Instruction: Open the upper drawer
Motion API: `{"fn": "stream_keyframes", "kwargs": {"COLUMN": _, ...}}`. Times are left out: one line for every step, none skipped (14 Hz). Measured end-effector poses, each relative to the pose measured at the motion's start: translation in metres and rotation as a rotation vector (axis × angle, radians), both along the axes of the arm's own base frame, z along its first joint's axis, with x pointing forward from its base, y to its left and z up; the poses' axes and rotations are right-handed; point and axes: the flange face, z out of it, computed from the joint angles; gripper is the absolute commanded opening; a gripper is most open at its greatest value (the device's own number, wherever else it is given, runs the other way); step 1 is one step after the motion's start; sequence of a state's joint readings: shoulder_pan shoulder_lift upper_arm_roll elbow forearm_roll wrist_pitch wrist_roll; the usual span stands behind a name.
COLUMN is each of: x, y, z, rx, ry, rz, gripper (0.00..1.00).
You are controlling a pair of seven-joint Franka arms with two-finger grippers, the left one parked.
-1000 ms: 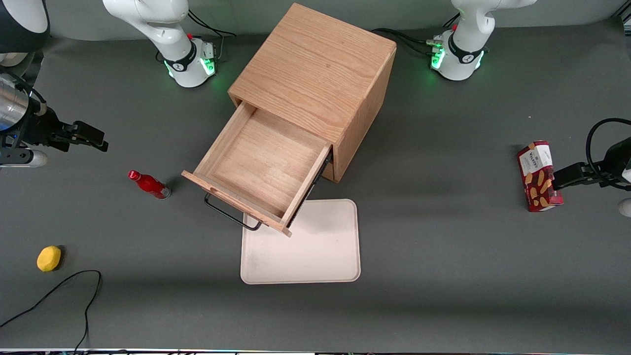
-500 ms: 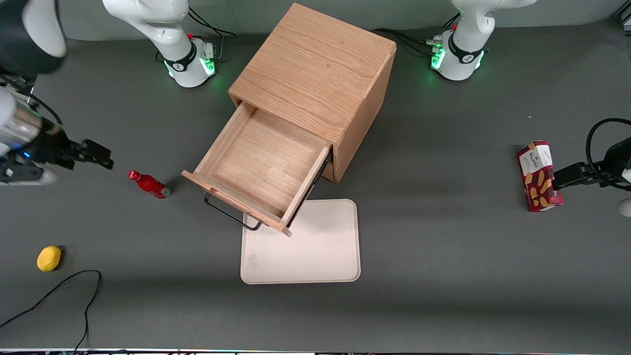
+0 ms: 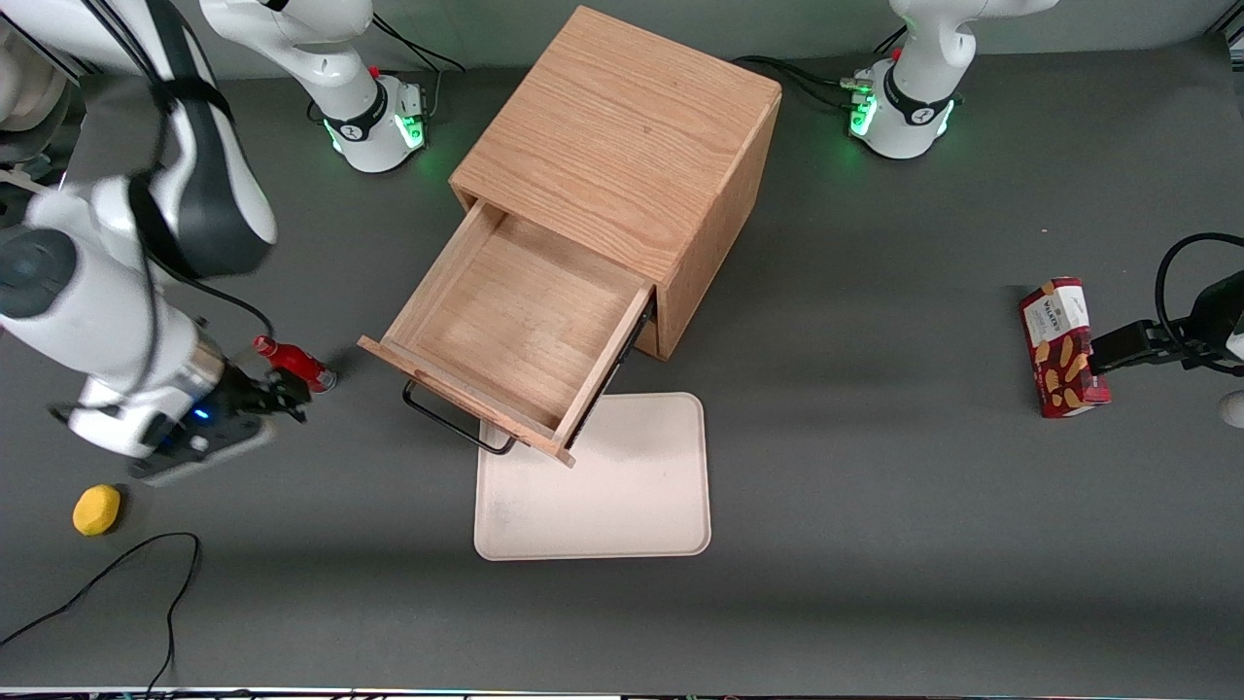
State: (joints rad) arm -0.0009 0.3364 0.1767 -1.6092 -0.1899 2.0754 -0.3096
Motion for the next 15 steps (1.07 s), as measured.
{"fn": "stream_keyframes", "kwargs": {"x": 0.006, "y": 0.008, "z": -0.013, "rx": -0.001, "ry": -0.013, "rz": 0.061, "gripper": 1.00}}
{"fn": "stream_keyframes", "kwargs": {"x": 0.011, "y": 0.016, "z": -0.025, "rx": 0.001, "ry": -0.026, "rz": 0.100, "gripper": 1.00}}
{"fn": "stream_keyframes", "kwargs": {"x": 0.015, "y": 0.024, "z": -0.036, "rx": 0.003, "ry": -0.042, "rz": 0.132, "gripper": 1.00}}
{"fn": "stream_keyframes", "kwargs": {"x": 0.018, "y": 0.031, "z": -0.046, "rx": 0.005, "ry": -0.055, "rz": 0.161, "gripper": 1.00}}
{"fn": "stream_keyframes", "kwargs": {"x": 0.021, "y": 0.035, "z": -0.055, "rx": -0.001, "ry": -0.065, "rz": 0.187, "gripper": 1.00}}
{"fn": "stream_keyframes", "kwargs": {"x": 0.023, "y": 0.039, "z": -0.064, "rx": -0.014, "ry": -0.071, "rz": 0.210, "gripper": 1.00}}
{"fn": "stream_keyframes", "kwargs": {"x": 0.024, "y": 0.044, "z": -0.073, "rx": -0.025, "ry": -0.073, "rz": 0.230, "gripper": 1.00}}
{"fn": "stream_keyframes", "kwargs": {"x": 0.024, "y": 0.053, "z": -0.083, "rx": -0.030, "ry": -0.071, "rz": 0.250, "gripper": 1.00}}
{"fn": "stream_keyframes", "kwargs": {"x": 0.023, "y": 0.067, "z": -0.090, "rx": -0.029, "ry": -0.069, "rz": 0.272, "gripper": 1.00}}
{"fn": "stream_keyframes", "kwargs": {"x": 0.019, "y": 0.082, "z": -0.095, "rx": -0.028, "ry": -0.064, "rz": 0.294, "gripper": 1.00}}
{"fn": "stream_keyframes", "kwargs": {"x": 0.015, "y": 0.096, "z": -0.097, "rx": -0.026, "ry": -0.062, "rz": 0.309, "gripper": 1.00}}
{"fn": "stream_keyframes", "kwargs": {"x": 0.011, "y": 0.111, "z": -0.098, "rx": -0.024, "ry": -0.063, "rz": 0.315, "gripper": 1.00}}
{"fn": "stream_keyframes", "kwargs": {"x": 0.006, "y": 0.124, "z": -0.098, "rx": -0.020, "ry": -0.062, "rz": 0.313, "gripper": 1.00}}
{"fn": "stream_keyframes", "kwargs": {"x": 0.001, "y": 0.138, "z": -0.100, "rx": -0.020, "ry": -0.061, "rz": 0.306, "gripper": 1.00}}
{"fn": "stream_keyframes", "kwargs": {"x": -0.006, "y": 0.153, "z": -0.102, "rx": -0.023, "ry": -0.057, "rz": 0.296, "gripper": 1.00}}
